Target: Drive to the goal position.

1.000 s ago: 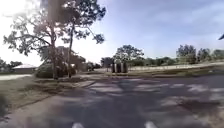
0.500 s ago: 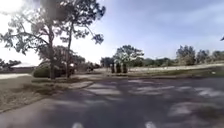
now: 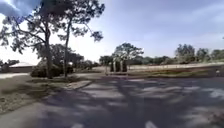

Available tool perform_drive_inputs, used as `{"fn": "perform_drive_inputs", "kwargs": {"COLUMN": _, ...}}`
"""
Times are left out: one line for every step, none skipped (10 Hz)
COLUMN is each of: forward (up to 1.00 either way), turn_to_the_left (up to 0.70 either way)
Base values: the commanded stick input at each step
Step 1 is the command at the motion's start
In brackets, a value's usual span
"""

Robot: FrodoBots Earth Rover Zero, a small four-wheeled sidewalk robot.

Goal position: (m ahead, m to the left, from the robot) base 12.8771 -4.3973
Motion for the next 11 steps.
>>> {"fn": "perform_drive_inputs", "kwargs": {"forward": 1.0, "turn_to_the_left": -0.01}}
{"fn": "perform_drive_inputs", "kwargs": {"forward": 1.0, "turn_to_the_left": -0.01}}
{"fn": "perform_drive_inputs", "kwargs": {"forward": 1.0, "turn_to_the_left": -0.01}}
{"fn": "perform_drive_inputs", "kwargs": {"forward": 1.0, "turn_to_the_left": -0.01}}
{"fn": "perform_drive_inputs", "kwargs": {"forward": 1.0, "turn_to_the_left": -0.01}}
{"fn": "perform_drive_inputs", "kwargs": {"forward": 1.0, "turn_to_the_left": -0.01}}
{"fn": "perform_drive_inputs", "kwargs": {"forward": 1.0, "turn_to_the_left": -0.01}}
{"fn": "perform_drive_inputs", "kwargs": {"forward": 1.0, "turn_to_the_left": -0.01}}
{"fn": "perform_drive_inputs", "kwargs": {"forward": 1.0, "turn_to_the_left": -0.01}}
{"fn": "perform_drive_inputs", "kwargs": {"forward": 1.0, "turn_to_the_left": -0.01}}
{"fn": "perform_drive_inputs", "kwargs": {"forward": 1.0, "turn_to_the_left": -0.01}}
